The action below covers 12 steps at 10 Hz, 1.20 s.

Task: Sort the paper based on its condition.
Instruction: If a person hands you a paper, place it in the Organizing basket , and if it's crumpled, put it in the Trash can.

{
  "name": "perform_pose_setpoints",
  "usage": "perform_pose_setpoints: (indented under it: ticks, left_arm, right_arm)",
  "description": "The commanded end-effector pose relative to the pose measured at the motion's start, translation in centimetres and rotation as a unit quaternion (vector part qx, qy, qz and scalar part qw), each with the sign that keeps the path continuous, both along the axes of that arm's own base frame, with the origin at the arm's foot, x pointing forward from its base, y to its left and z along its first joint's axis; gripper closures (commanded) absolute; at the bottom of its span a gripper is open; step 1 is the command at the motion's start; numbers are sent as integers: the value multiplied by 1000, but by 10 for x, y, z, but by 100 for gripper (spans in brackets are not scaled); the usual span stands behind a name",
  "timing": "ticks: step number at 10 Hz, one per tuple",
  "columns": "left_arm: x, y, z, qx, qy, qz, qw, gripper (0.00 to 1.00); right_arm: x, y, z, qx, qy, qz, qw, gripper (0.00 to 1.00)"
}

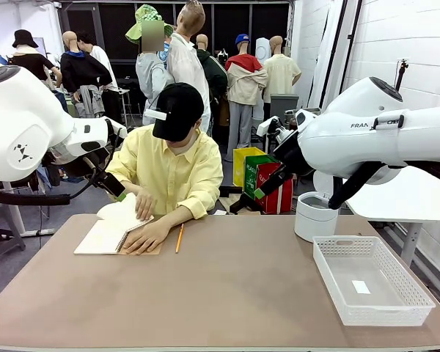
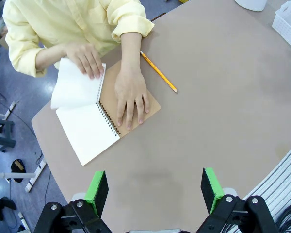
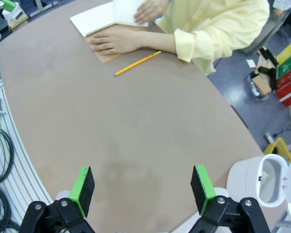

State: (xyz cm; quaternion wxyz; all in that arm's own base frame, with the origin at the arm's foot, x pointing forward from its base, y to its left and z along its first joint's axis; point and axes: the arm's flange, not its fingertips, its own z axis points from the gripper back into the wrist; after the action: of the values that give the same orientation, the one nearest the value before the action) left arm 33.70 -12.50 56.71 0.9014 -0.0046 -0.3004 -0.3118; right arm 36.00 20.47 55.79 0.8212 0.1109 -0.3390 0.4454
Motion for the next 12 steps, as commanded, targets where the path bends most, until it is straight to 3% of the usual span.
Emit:
perform_pose_setpoints:
  ticks: [1,12]
  left_arm:
    - [0,1,1,0,-1,0,1000,0]
    - [0,1,1,0,-1,0,1000,0]
  right_arm:
    - [0,0,0,-2,-2,-2,1000,0]
    - [0,0,0,-2,-2,-2,1000,0]
